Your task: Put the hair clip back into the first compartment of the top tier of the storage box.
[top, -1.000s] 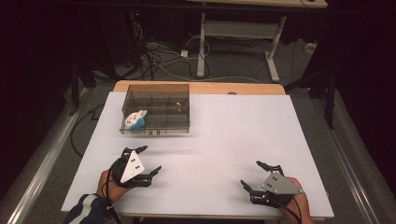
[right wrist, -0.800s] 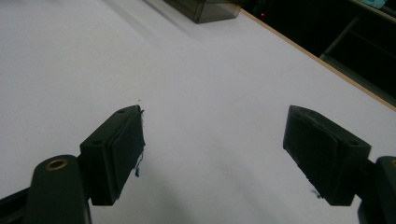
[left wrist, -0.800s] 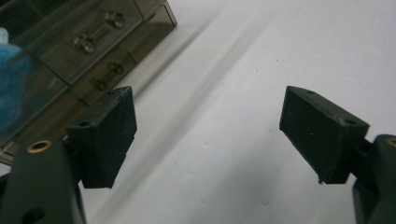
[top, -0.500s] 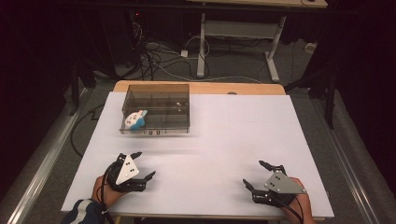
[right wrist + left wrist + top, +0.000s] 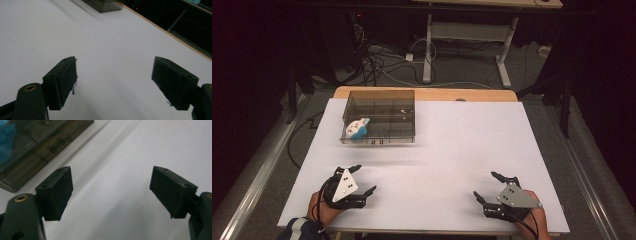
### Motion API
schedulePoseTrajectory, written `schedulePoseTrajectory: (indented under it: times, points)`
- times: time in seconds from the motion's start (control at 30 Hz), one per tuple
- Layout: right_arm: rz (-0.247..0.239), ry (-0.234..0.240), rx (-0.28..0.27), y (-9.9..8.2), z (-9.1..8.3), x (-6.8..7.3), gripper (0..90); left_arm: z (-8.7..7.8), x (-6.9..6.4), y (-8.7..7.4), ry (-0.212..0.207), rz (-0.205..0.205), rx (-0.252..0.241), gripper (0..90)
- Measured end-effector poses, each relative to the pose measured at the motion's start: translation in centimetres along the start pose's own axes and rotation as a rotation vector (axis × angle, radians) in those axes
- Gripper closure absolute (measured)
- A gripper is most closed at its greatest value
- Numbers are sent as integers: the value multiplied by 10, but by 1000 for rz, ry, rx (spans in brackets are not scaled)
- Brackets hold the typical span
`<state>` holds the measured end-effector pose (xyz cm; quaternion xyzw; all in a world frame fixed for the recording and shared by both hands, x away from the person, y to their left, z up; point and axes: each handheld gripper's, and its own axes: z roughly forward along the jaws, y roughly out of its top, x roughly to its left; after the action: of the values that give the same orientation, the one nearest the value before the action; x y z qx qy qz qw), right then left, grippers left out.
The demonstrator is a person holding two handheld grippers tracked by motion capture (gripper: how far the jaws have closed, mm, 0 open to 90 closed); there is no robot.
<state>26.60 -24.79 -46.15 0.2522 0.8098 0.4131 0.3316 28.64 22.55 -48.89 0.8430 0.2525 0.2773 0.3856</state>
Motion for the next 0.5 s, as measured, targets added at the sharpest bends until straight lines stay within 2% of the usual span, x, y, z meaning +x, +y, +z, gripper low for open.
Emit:
schedulePoseTrajectory:
  times: [0.27,0.5]
  points:
    - [-13,-2,4,2,0,3,210,-4,1,1,2,6,-22,183]
    - [-17,0,4,1,1,2,210,-4,1,2,10,15,-18,183]
